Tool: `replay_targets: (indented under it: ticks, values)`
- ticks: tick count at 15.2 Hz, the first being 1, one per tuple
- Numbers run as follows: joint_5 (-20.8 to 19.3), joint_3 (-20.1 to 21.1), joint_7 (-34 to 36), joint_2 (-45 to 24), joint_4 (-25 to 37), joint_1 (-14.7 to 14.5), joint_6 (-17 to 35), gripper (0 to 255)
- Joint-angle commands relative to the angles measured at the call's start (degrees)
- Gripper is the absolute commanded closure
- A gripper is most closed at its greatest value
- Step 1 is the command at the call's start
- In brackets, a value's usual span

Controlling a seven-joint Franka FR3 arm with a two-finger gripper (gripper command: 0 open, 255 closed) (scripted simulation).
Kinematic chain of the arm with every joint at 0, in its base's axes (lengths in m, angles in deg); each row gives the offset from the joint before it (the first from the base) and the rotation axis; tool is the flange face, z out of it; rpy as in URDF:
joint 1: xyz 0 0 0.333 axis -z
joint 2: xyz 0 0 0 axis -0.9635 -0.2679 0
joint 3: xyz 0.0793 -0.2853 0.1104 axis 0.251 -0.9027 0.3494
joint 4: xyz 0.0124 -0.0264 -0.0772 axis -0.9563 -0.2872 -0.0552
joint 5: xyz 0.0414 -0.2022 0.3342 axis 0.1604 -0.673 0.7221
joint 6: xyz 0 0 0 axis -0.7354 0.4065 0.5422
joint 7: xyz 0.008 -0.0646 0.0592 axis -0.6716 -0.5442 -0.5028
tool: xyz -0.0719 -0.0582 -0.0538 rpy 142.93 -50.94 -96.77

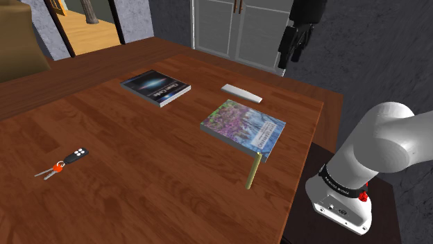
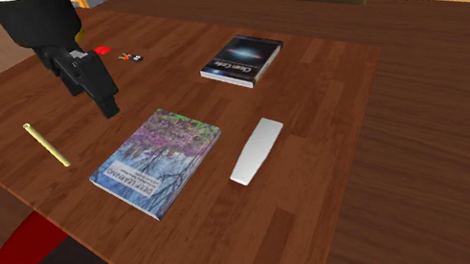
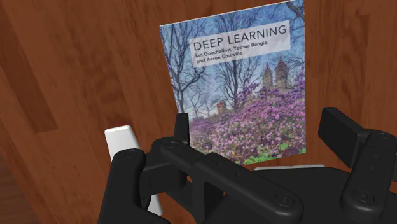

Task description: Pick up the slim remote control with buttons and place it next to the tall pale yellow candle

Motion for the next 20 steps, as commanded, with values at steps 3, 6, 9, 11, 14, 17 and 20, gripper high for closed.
replay_targets:
  ticks: [3, 6, 9, 11, 14, 17, 20]
  values:
    - [-1.0, -1.0, -1.9, -2.1, -1.4, 0.3, 3.6, 0]
    - [-2.4, -2.4, -4.6, -5.9, -3.0, 0.9, 9.0, 0]
    - [-3.5, -3.8, -7.3, -10.4, -3.8, 1.4, 14.5, 0]
    - [-4.2, -4.8, -8.9, -13.7, -3.9, 1.7, 18.0, 0]
    - [-5.0, -6.1, -11.4, -19.1, -3.5, 2.1, 23.2, 0]
    - [-5.6, -7.4, -13.8, -25.0, -2.3, 2.4, 28.0, 0]
    - [-5.7, -8.6, -16.3, -31.2, -0.3, 2.7, 32.5, 0]
